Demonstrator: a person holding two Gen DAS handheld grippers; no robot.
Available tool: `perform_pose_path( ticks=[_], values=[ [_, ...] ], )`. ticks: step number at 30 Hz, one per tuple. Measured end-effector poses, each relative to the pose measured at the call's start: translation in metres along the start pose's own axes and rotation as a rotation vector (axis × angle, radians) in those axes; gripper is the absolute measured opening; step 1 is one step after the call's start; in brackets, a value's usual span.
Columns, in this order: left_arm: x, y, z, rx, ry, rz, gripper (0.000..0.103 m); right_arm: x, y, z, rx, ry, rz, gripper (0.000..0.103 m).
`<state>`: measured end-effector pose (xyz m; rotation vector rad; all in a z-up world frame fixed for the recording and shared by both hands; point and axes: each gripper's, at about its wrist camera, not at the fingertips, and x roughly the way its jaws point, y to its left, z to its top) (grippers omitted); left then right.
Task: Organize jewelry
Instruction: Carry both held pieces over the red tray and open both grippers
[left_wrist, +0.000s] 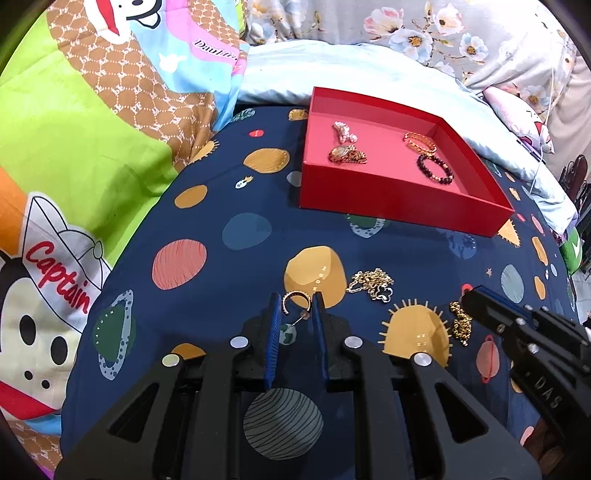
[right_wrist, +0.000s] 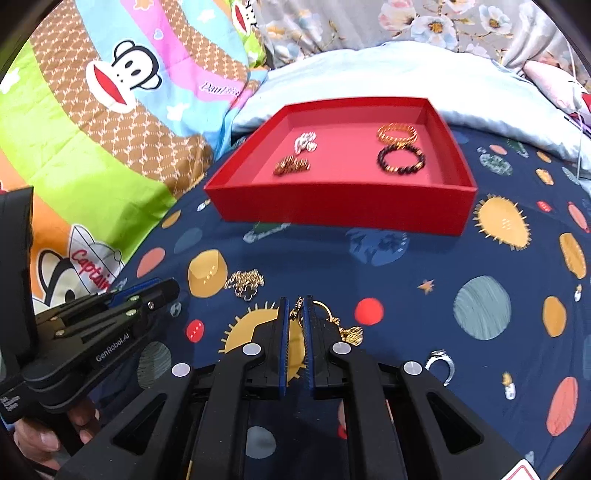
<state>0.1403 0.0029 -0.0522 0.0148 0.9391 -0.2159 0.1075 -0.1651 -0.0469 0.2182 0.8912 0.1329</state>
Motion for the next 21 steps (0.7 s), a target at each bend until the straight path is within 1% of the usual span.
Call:
perform_pose_path(
  ticks=[7, 12, 15, 21],
  values=[
    [-0.012, -0.013, 0.01, 0.028, -0.038, -0.003, 0.016, -0.021, -0.014, 0.012, 0.012, -0.056, -0.02, 0.006],
    [-0.018, -0.02, 0.023, 0.041, -0.07, -0.006, 0.016, -0.033, -0.023, 0.027, 0.006, -0.099, -0.041, 0.006],
    [-0.02, -0.024, 0.034, 0.057, -0.095, -0.002, 0.016, -0.036, -0.029, 0.038, 0.001, -0.124, -0.053, 0.006],
    [-0.021, -0.038, 0.068, 0.092, -0.162, -0.004, 0.016, -0.032, -0.042, 0.067, 0.008, -0.159, -0.048, 0.006]
  ],
)
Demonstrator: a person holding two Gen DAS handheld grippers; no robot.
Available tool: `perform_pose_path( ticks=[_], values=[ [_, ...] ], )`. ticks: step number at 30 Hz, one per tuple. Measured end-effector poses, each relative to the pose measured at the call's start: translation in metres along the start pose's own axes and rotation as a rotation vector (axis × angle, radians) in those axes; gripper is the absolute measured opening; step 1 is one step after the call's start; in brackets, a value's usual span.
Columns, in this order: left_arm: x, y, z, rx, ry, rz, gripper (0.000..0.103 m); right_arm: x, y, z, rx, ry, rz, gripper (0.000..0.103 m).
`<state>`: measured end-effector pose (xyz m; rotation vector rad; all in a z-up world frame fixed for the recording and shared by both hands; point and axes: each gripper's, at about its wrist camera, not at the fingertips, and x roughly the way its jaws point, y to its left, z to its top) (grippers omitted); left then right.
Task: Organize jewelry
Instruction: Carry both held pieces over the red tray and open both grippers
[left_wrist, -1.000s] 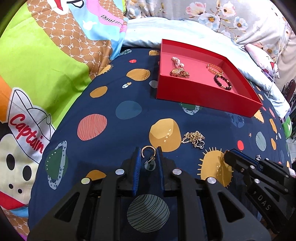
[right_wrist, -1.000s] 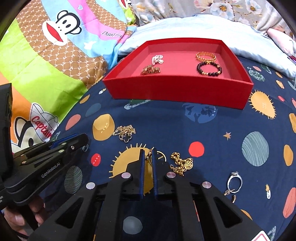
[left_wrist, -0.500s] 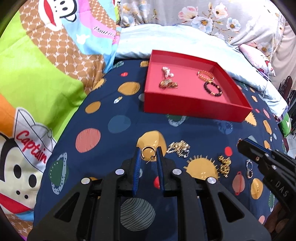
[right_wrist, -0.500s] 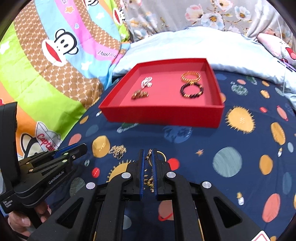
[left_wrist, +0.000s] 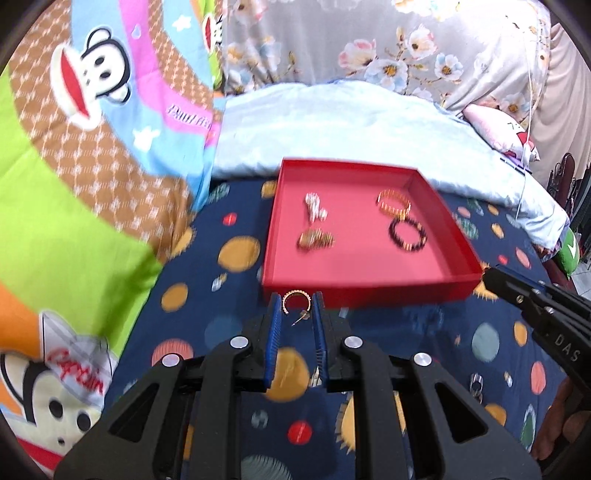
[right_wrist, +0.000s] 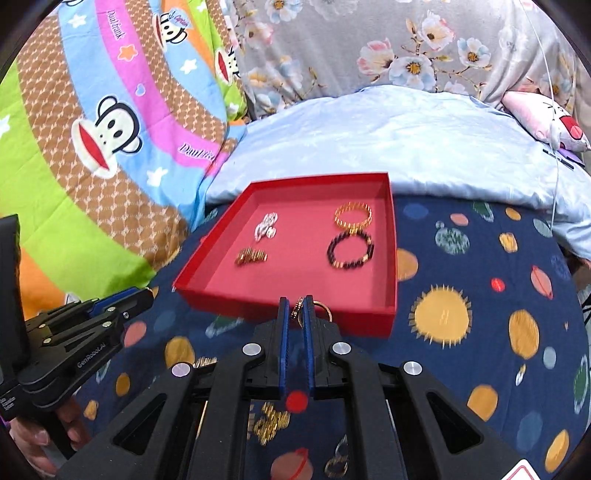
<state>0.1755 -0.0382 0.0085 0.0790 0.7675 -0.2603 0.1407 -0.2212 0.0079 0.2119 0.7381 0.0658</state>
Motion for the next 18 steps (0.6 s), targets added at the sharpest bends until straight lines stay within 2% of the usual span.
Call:
perform_pose_path(
  ticks=[4, 8, 18],
  values=[
    [0.011, -0.009, 0.022, 0.024, -0.031, 0.003, 0.016, 0.012, -0.007, 0.018, 0.002, -0.017, -0.013, 0.006],
    [0.033, -0.019, 0.039, 0.03, -0.024, -0.01, 0.016, 0.031, -0.016, 0.027, 0.018, -0.001, -0.011, 0.006],
    [0.073, -0.032, 0.042, 0.045, 0.02, -0.006, 0.016, 0.063, -0.028, 0.025, 0.031, 0.042, -0.02, 0.006]
  ],
)
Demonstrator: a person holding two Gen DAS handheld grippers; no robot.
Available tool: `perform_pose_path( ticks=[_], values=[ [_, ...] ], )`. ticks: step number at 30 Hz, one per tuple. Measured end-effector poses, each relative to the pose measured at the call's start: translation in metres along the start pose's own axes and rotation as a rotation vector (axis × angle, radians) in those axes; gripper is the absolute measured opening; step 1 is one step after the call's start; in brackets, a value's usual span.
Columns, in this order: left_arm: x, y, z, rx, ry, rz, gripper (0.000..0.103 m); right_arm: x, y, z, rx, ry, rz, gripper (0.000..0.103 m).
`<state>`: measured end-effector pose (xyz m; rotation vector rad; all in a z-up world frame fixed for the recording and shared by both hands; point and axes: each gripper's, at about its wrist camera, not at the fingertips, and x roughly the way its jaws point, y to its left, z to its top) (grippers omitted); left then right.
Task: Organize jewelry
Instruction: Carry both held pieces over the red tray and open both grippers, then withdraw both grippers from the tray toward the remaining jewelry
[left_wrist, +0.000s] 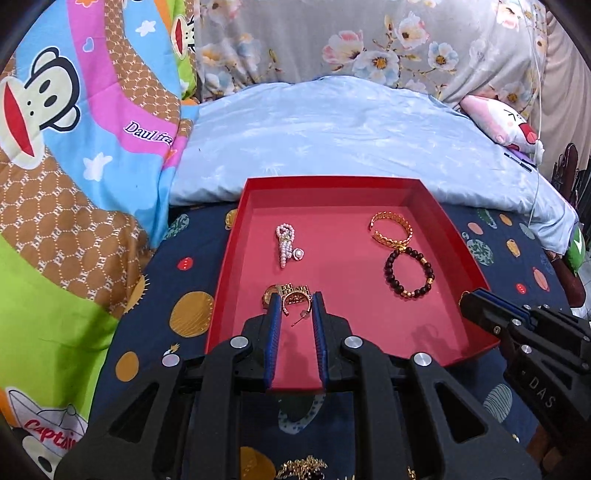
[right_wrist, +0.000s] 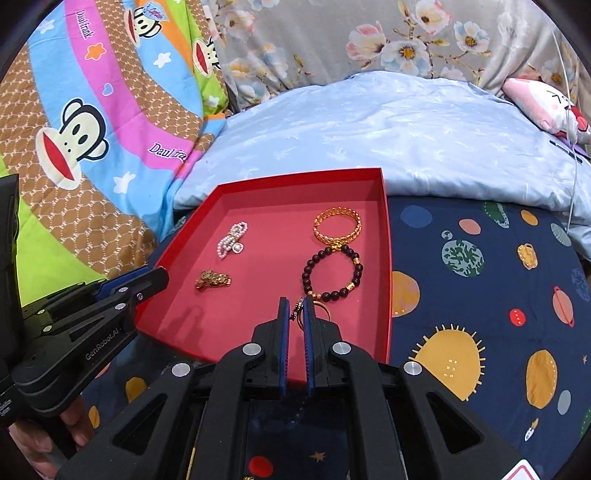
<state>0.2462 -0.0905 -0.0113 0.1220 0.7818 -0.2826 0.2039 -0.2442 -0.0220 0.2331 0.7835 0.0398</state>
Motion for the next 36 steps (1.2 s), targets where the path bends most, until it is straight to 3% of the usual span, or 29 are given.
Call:
perform_pose_path(
  ticks=[16, 18, 20, 24, 31, 36],
  values=[
    [0.024, 0.006, 0.001, -0.021, 0.033, 0.05, 0.017, 0.012, 0.001, 0.0, 0.0, -0.015, -0.028, 0.01],
    [0.025, 0.009, 0.0, -0.03, 0.037, 0.064, 0.023, 0.009, -0.001, 0.0, 0.006, -0.018, -0.027, 0.01],
    [0.023, 0.014, -0.002, -0.045, 0.039, 0.071, 0.034, 0.005, -0.002, -0.001, 0.011, -0.026, -0.027, 0.011],
    [0.013, 0.021, -0.006, -0.064, 0.033, 0.073, 0.035, -0.007, -0.005, -0.007, 0.024, -0.027, -0.022, 0.011],
    [-0.014, 0.028, -0.027, -0.088, 0.044, 0.055, 0.042, -0.043, -0.003, -0.037, 0.023, -0.026, -0.036, 0.02],
    [-0.033, 0.03, -0.051, -0.102, 0.066, 0.038, 0.042, -0.061, -0.006, -0.075, 0.043, 0.033, -0.039, 0.021]
  ],
)
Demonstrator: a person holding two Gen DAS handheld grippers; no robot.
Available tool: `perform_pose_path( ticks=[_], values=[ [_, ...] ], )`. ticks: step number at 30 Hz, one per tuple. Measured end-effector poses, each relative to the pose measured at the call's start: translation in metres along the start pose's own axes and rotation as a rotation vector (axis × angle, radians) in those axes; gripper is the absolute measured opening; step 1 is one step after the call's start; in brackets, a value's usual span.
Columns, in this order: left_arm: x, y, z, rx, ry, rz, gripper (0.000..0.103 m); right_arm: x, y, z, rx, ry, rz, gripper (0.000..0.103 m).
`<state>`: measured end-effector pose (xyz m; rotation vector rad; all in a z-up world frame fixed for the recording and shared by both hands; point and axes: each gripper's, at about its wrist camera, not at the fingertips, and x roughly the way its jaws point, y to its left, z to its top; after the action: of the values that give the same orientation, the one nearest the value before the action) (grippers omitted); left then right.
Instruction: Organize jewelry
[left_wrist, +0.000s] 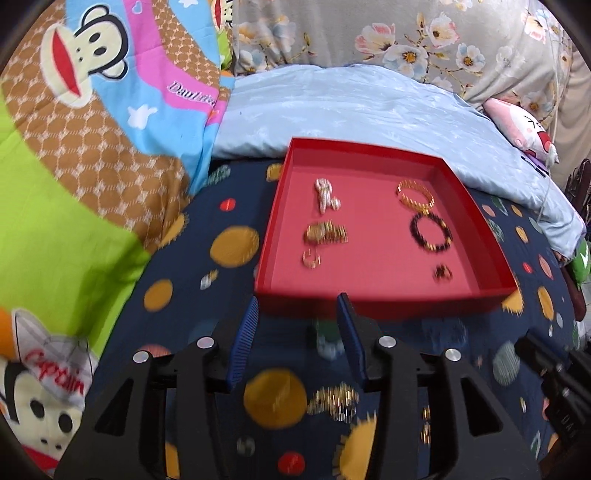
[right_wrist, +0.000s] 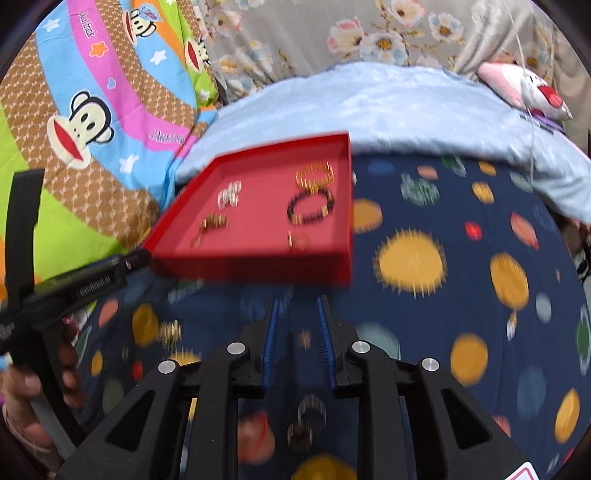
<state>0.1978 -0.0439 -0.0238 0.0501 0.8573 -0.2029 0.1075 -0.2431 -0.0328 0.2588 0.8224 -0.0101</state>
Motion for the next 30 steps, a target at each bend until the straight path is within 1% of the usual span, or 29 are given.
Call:
perform_pose_path(
  ticks=[3, 7, 9, 10, 12, 15, 19, 28, 30],
  values=[
    [-0.008, 0.0, -0.016, -0.002, 0.017, -0.005, 0.042, -0.006, -0.003, -0.025, 0.008, 0.037, -0.019, 0.021],
    [-0.014, -0.001, -0.032, -0.014, 0.043, -0.015, 0.043, -0.009, -0.008, -0.044, 0.023, 0.067, -0.026, 0.022],
    [-0.017, -0.001, -0.04, -0.015, 0.054, -0.019, 0.044, -0.009, -0.01, -0.051, 0.03, 0.076, -0.026, 0.023],
    [-0.018, -0.001, -0.043, -0.016, 0.058, -0.019, 0.048, -0.009, -0.01, -0.053, 0.032, 0.077, -0.027, 0.025],
    [-0.02, 0.0, -0.05, -0.02, 0.066, -0.017, 0.051, -0.009, -0.011, -0.054, 0.035, 0.077, -0.03, 0.031],
    [-0.02, 0.002, -0.059, -0.033, 0.09, -0.019, 0.051, -0.009, -0.01, -0.056, 0.036, 0.079, -0.031, 0.034],
    [-0.017, 0.001, -0.069, -0.031, 0.117, -0.021, 0.051, -0.003, -0.007, -0.056, 0.025, 0.087, -0.03, 0.034],
    [-0.015, 0.001, -0.071, -0.036, 0.121, -0.024, 0.051, 0.01, -0.003, -0.053, -0.008, 0.093, -0.05, 0.034],
    [-0.015, 0.001, -0.07, -0.038, 0.122, -0.026, 0.051, 0.012, -0.001, -0.052, -0.021, 0.091, -0.065, 0.03]
  ],
)
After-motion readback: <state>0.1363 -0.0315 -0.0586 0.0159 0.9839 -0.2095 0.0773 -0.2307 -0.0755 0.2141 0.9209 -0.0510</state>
